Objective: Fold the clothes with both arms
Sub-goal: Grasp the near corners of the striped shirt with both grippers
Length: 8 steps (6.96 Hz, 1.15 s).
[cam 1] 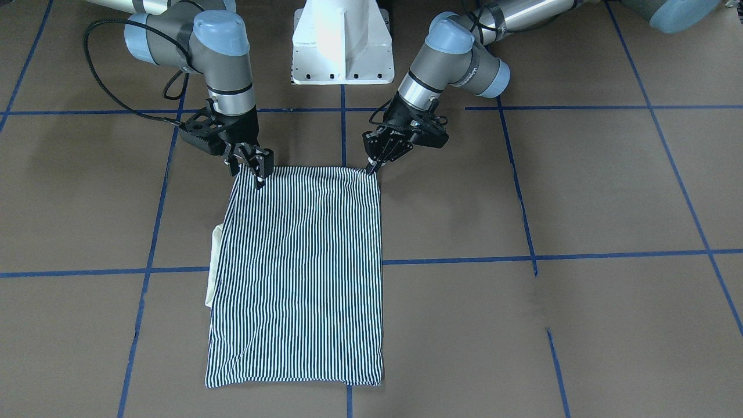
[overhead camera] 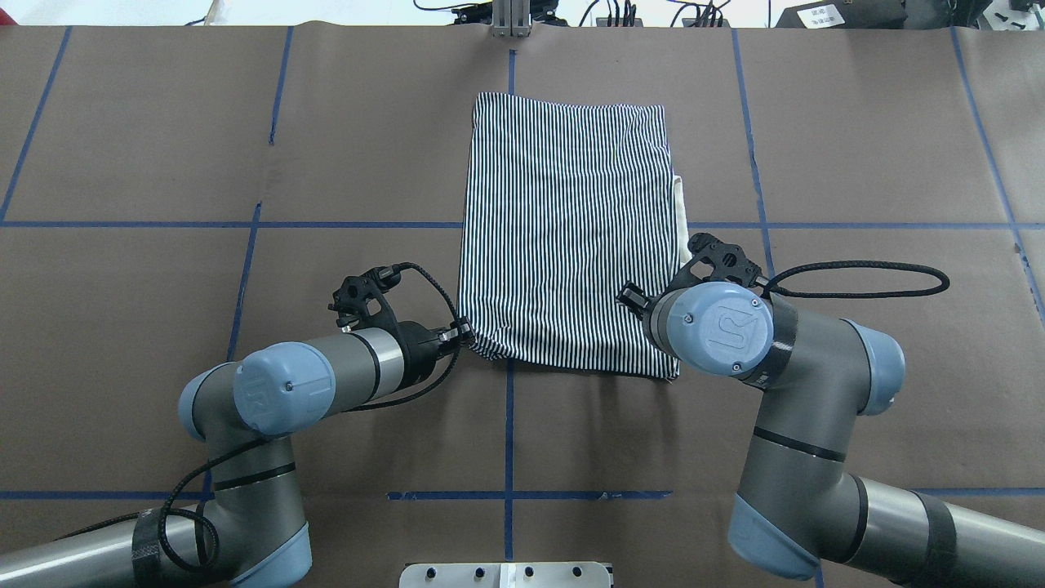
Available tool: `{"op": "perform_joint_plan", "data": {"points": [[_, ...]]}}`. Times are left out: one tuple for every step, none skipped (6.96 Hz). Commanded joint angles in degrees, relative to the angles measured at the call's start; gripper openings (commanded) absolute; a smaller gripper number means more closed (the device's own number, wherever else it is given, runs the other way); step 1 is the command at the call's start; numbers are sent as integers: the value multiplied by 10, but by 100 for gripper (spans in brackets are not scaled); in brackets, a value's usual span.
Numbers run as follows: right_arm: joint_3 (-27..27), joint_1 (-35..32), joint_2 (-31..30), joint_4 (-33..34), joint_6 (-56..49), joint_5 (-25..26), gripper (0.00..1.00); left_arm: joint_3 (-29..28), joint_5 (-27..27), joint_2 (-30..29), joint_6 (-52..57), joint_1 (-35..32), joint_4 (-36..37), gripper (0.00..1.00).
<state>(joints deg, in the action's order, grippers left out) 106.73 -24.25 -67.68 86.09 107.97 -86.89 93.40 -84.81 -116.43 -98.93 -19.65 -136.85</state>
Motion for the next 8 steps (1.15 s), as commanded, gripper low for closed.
{"op": "perform_joint_plan", "data": {"points": [[-8, 11, 15, 30, 6, -1, 74, 2, 2, 1, 1, 0, 0, 0], [-8, 17, 15, 35, 6, -1, 73, 2, 8, 1, 1, 0, 0, 0], [-8, 22, 15, 38, 6, -1, 72, 2, 10, 1, 1, 0, 0, 0], [-8, 26, 16, 45, 8, -1, 72, 3, 10, 1, 1, 0, 0, 0], [-10, 31, 17, 45, 11, -1, 71, 3, 10, 2, 1, 0, 0, 0], [-22, 33, 23, 45, 18, 0, 70, 3, 10, 3, 1, 0, 0, 0], [-53, 33, 44, 44, 21, 0, 70, 3, 11, 3, 1, 0, 0, 0], [-57, 33, 47, 45, 20, 0, 70, 3, 11, 4, 1, 0, 1, 0]]}}
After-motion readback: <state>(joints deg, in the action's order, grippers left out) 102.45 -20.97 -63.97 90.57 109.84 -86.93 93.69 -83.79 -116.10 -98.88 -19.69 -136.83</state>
